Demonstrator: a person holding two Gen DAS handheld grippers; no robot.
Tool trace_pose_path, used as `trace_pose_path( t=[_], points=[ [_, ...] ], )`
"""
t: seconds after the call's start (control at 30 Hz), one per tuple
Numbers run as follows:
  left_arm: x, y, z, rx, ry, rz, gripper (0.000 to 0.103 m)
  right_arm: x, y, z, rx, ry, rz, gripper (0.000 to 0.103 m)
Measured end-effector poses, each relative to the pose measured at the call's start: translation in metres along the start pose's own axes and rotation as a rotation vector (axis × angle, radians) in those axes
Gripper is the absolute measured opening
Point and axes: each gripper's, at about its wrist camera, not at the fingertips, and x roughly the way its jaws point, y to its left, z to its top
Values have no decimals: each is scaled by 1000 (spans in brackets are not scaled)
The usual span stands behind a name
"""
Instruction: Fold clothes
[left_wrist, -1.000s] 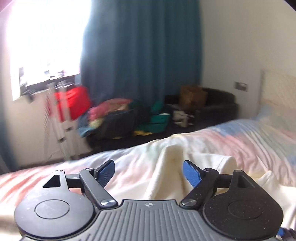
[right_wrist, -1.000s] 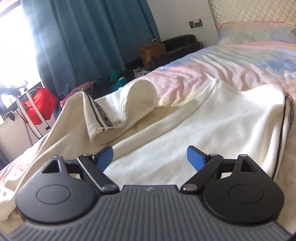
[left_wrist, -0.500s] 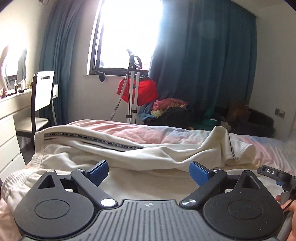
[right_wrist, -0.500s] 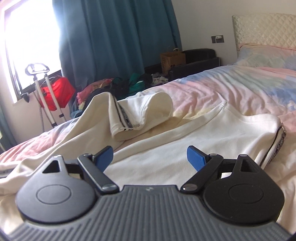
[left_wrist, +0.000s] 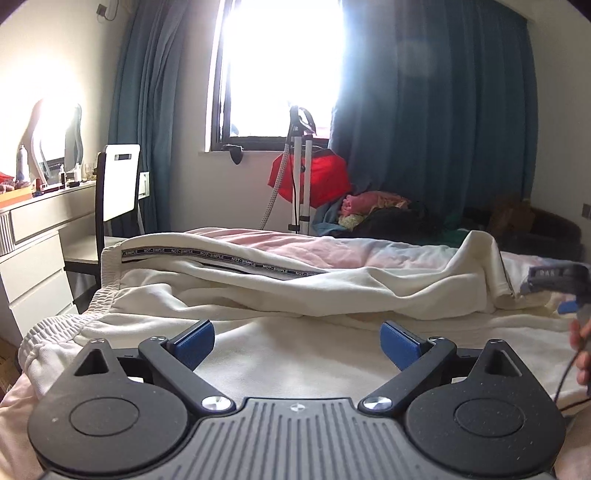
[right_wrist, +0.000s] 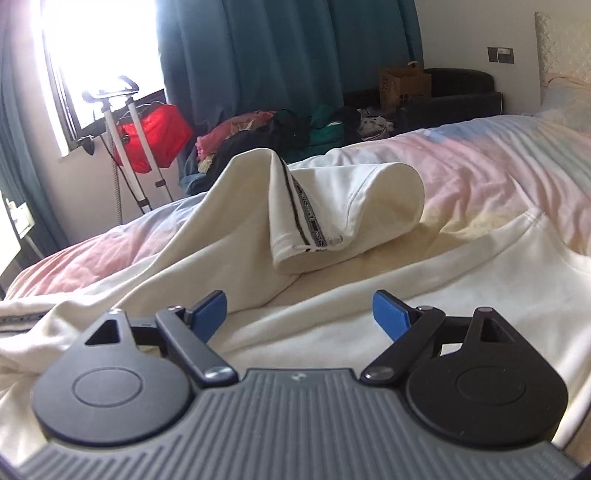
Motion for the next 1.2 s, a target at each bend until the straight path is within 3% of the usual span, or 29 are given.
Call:
trace_pose_path(
  t=[0.07,0.2,0.23,0.27,0.3,0.33,0.37,0.5,0.6,0.67,0.7,0.77,0.8,0.93,1.07,1.13,1.2],
  points=[
    [12,-9,-6,42,8,-11,98,34,-2,8,-22,36,14,82],
    [36,-24,-16,89,24,-51,98,104,0,17,-78,159,-95,74],
    [40,-27,-17,109,25,-47,98,118,-1,20,-70,181,-112,65],
    [43,-29,-18,127,21,-42,98,126,-1,26,-56,175,-111,48],
    [46,-31,-19,145,17,-37,98,132,1,35,-58,152,-114,38],
    [50,-33,-20,162,14,-32,98,138,3,46,-69,123,-125,17],
    [52,-33,-21,162,18,-34,98,142,7,60,-89,87,-144,14],
    [64,-31,-27,133,45,-57,98,162,17,118,-160,-58,-231,15],
    [74,-33,-29,121,77,-73,97,167,8,159,-139,-142,-360,17],
    [75,-34,-30,126,77,-70,97,158,-8,173,-74,-179,-349,20],
    [72,-34,-30,136,63,-61,97,152,-18,177,-31,-195,-323,26],
    [66,-36,-29,157,35,-45,96,141,-37,175,23,-191,-266,79],
    [62,-37,-28,166,23,-40,96,137,-44,167,24,-181,-240,87],
    [40,-40,-28,173,3,-57,96,128,-73,120,47,-80,-124,87],
    [14,-40,-28,192,-18,-64,96,140,-112,78,312,59,-83,86],
    [5,-44,-28,211,-38,-62,97,148,-125,64,440,71,-50,84],
    [0,-47,-27,216,-49,-70,97,158,-130,59,468,55,-44,81]
  ],
)
